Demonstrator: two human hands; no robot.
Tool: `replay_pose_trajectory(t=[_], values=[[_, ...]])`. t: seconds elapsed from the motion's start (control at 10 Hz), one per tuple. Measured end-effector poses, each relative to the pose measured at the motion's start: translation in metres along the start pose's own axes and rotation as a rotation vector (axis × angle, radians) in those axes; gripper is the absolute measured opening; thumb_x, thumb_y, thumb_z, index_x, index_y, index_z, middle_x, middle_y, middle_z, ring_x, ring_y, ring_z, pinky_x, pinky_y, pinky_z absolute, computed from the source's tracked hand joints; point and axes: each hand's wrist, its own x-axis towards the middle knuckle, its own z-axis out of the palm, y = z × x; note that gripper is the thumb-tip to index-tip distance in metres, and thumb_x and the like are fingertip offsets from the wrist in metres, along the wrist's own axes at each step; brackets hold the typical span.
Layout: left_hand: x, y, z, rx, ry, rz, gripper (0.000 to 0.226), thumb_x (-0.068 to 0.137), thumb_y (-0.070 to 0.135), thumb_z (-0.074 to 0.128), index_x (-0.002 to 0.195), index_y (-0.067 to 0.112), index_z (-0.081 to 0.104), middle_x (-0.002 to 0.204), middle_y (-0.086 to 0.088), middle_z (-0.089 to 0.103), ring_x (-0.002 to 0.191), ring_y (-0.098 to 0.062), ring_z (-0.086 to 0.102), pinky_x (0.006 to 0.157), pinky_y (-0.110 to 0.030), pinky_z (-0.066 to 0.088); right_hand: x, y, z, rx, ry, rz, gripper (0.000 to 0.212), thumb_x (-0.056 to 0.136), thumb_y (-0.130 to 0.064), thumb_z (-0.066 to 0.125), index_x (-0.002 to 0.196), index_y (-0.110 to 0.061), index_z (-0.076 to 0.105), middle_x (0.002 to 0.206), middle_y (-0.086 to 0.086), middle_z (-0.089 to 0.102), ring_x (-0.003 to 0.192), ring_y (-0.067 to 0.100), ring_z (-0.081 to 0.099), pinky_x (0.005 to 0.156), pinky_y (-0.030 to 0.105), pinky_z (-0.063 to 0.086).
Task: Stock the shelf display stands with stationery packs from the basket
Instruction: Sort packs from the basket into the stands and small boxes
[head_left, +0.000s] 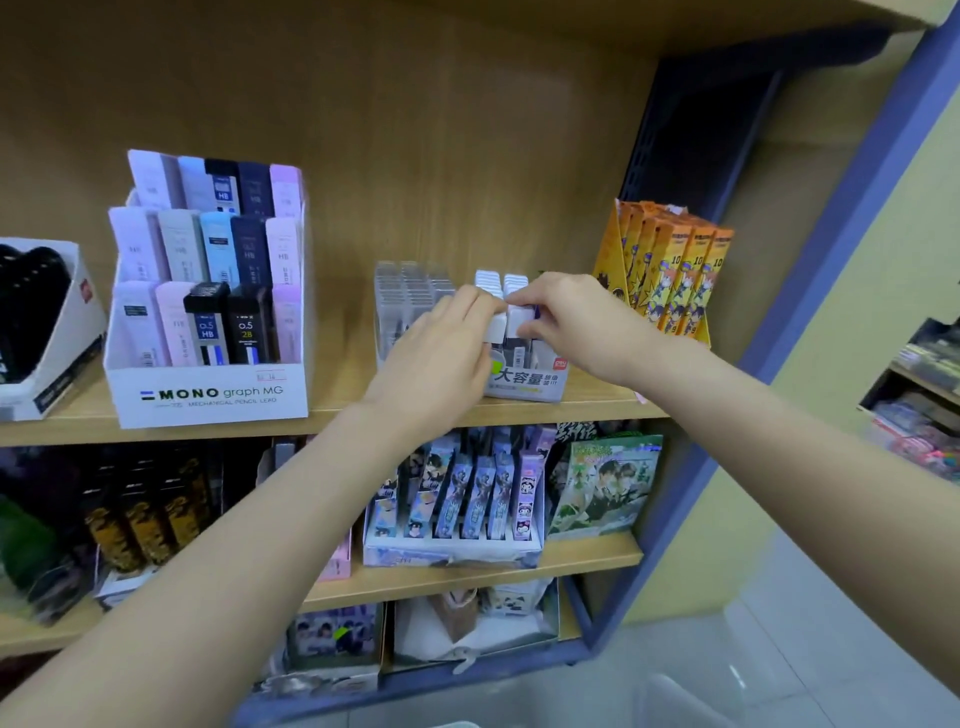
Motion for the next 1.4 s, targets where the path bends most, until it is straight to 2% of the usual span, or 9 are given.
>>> replay_pose_trajectory(t=[0.2, 0.4, 0.5, 0.7, 0.8, 0.9, 1.0, 1.2, 1.4], values=[[-0.003, 0.003, -0.007, 0.056, 0.031, 0.008, 0.043, 0.094, 0.007, 0.045, 0.138, 0.009, 0.041, 0.135, -0.007, 0.043, 0.124, -0.023, 0.041, 0.100, -0.034, 0.034, -0.020, -0.008, 0.003, -0.024, 0.178, 0.032, 0.040, 0.096, -0.018, 0.053, 0.135, -0.014, 0.047, 0.129, 0.005, 0.049, 0.102, 0.021, 0.056, 0.085, 0.037, 0.046], [-0.085, -0.002, -0.024, 0.137, 0.232, 0.058, 0.028, 0.083, 0.008, 0.047, 0.109, 0.001, 0.057, 0.106, -0.016, 0.057, 0.096, -0.028, 0.046, 0.079, -0.035, 0.032, -0.079, -0.033, 0.035, 0.070, 0.364, -0.083, 0.016, 0.096, -0.016, 0.050, 0.110, -0.009, 0.056, 0.097, -0.007, 0.042, 0.081, 0.004, 0.040, 0.067, 0.018, 0.029], [-0.162, -0.018, -0.014, 0.150, 0.246, -0.055, 0.023, 0.083, 0.010, 0.047, 0.100, 0.001, 0.059, 0.099, -0.015, 0.058, 0.090, -0.027, 0.046, 0.075, -0.035, 0.031, -0.115, -0.041, 0.088, 0.066, 0.223, -0.198, 0.016, 0.095, -0.022, 0.045, 0.101, -0.010, 0.055, 0.091, 0.001, 0.051, 0.083, 0.011, 0.043, 0.068, 0.017, 0.026], [-0.329, -0.052, 0.039, 0.096, -0.069, -0.542, 0.023, 0.083, 0.025, 0.041, 0.100, 0.013, 0.051, 0.096, -0.007, 0.055, 0.086, -0.026, 0.048, 0.071, -0.034, 0.030, -0.187, -0.068, 0.236, 0.197, -0.424, -0.286, 0.020, 0.093, -0.023, 0.044, 0.103, -0.015, 0.058, 0.097, 0.001, 0.059, 0.092, 0.015, 0.054, 0.076, 0.022, 0.036], [-0.395, -0.056, 0.067, 0.033, -0.226, -0.853, 0.041, 0.085, 0.036, 0.033, 0.116, 0.015, 0.051, 0.107, -0.008, 0.059, 0.092, -0.032, 0.059, 0.076, -0.037, 0.040, -0.220, -0.078, 0.315, 0.267, -0.768, -0.170, 0.031, 0.097, -0.018, 0.044, 0.128, -0.014, 0.049, 0.129, 0.004, 0.051, 0.119, 0.019, 0.049, 0.096, 0.023, 0.032], [-0.434, -0.055, 0.092, -0.059, -0.256, -1.134, 0.064, 0.088, 0.047, 0.026, 0.135, 0.008, 0.046, 0.129, -0.014, 0.052, 0.116, -0.035, 0.051, 0.093, -0.041, 0.042, -0.243, -0.093, 0.367, 0.287, -0.997, -0.002, 0.043, 0.097, -0.016, 0.046, 0.139, -0.014, 0.036, 0.139, 0.009, 0.046, 0.123, 0.022, 0.046, 0.094, 0.020, 0.030], [-0.460, -0.055, 0.115, -0.202, -0.253, -1.299, 0.049, 0.100, 0.028, 0.040, 0.144, 0.005, 0.033, 0.143, -0.016, 0.040, 0.133, -0.030, 0.036, 0.108, -0.031, 0.025, -0.258, -0.097, 0.407, 0.282, -1.118, 0.164, 0.060, 0.096, -0.015, 0.050, 0.148, -0.006, 0.020, 0.151, 0.013, 0.027, 0.137, 0.024, 0.032, 0.104, 0.024, 0.026], [-0.474, -0.053, 0.143, -0.375, -0.188, -1.368, 0.036, 0.101, 0.018, 0.034, 0.134, 0.006, 0.044, 0.124, -0.008, 0.047, 0.118, -0.021, 0.046, 0.091, -0.011, 0.025, -0.290, -0.087, 0.467, 0.165, -1.165, 0.321, 0.092, 0.083, -0.029, 0.069, 0.147, 0.002, 0.011, 0.155, 0.019, 0.010, 0.143, 0.029, 0.018, 0.112, 0.031, 0.021], [-0.467, -0.061, 0.150, -0.372, -0.138, -1.323, 0.034, 0.101, 0.022, 0.034, 0.128, 0.009, 0.050, 0.116, 0.001, 0.047, 0.106, -0.009, 0.045, 0.086, -0.010, 0.027, -0.310, -0.090, 0.483, 0.037, -1.134, 0.242, 0.106, 0.072, -0.058, 0.070, 0.143, -0.001, 0.017, 0.142, 0.014, 0.027, 0.130, 0.027, 0.028, 0.107, 0.026, 0.017]])
